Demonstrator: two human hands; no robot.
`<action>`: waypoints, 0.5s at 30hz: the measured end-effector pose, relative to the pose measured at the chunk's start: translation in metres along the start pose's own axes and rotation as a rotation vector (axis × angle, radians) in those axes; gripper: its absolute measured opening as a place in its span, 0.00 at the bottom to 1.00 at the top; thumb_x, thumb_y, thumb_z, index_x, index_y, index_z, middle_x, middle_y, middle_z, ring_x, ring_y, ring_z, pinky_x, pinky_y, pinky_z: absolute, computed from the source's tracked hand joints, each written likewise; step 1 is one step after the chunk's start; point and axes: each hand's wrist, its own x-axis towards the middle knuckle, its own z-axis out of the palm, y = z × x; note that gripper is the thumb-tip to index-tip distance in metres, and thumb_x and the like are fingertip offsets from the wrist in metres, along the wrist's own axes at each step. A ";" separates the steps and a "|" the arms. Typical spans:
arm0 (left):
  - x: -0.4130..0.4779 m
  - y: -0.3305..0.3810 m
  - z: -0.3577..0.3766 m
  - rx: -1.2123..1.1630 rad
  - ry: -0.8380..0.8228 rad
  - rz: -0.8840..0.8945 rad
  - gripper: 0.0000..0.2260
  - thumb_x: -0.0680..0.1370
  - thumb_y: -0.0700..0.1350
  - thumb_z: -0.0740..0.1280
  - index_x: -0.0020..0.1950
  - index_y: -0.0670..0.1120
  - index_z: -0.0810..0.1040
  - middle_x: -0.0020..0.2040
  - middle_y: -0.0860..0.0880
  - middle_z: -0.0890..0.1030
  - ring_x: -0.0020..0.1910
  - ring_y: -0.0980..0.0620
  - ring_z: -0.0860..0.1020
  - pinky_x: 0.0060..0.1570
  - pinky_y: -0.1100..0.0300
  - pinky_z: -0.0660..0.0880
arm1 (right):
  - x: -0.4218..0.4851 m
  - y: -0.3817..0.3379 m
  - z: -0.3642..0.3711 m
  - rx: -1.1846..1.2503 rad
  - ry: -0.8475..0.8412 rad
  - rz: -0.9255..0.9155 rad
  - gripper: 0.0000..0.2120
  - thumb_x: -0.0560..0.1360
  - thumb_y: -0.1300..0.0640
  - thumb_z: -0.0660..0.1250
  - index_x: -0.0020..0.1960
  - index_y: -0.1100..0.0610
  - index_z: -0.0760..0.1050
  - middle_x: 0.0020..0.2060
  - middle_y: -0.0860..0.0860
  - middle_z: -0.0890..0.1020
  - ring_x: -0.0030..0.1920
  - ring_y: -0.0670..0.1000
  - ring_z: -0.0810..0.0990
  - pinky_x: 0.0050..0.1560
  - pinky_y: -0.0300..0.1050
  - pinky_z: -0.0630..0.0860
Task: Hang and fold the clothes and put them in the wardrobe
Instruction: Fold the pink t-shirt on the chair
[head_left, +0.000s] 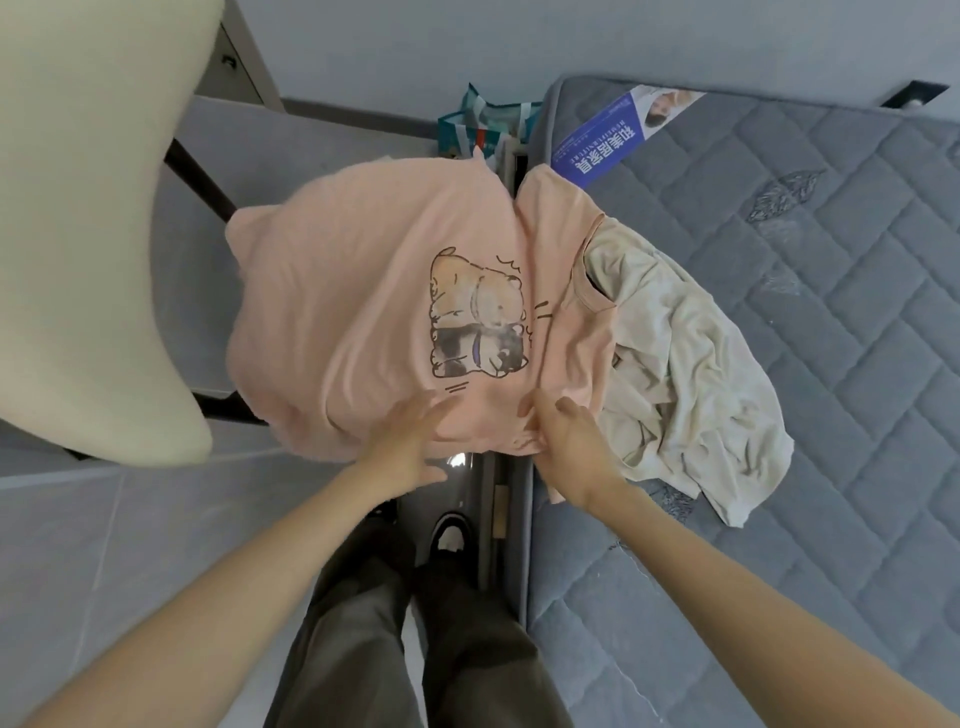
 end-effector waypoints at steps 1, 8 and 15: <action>0.007 0.015 0.006 -0.082 0.018 0.096 0.43 0.70 0.51 0.75 0.78 0.54 0.53 0.76 0.51 0.55 0.75 0.49 0.54 0.72 0.48 0.58 | 0.003 -0.003 -0.004 0.083 0.009 -0.024 0.23 0.67 0.70 0.59 0.61 0.56 0.64 0.40 0.57 0.75 0.41 0.57 0.73 0.40 0.51 0.74; 0.033 0.065 0.021 -0.668 0.185 0.003 0.13 0.79 0.49 0.63 0.63 0.54 0.76 0.55 0.54 0.81 0.55 0.54 0.78 0.57 0.50 0.75 | 0.014 0.006 -0.026 0.358 0.065 -0.015 0.29 0.70 0.66 0.64 0.67 0.47 0.63 0.48 0.49 0.79 0.49 0.48 0.77 0.47 0.40 0.74; 0.043 0.038 0.011 -0.911 0.270 -0.108 0.12 0.82 0.45 0.59 0.65 0.53 0.72 0.55 0.59 0.77 0.54 0.64 0.74 0.45 0.76 0.69 | 0.024 0.058 -0.022 0.151 0.047 0.176 0.26 0.71 0.73 0.55 0.65 0.56 0.75 0.65 0.54 0.74 0.67 0.56 0.68 0.58 0.37 0.66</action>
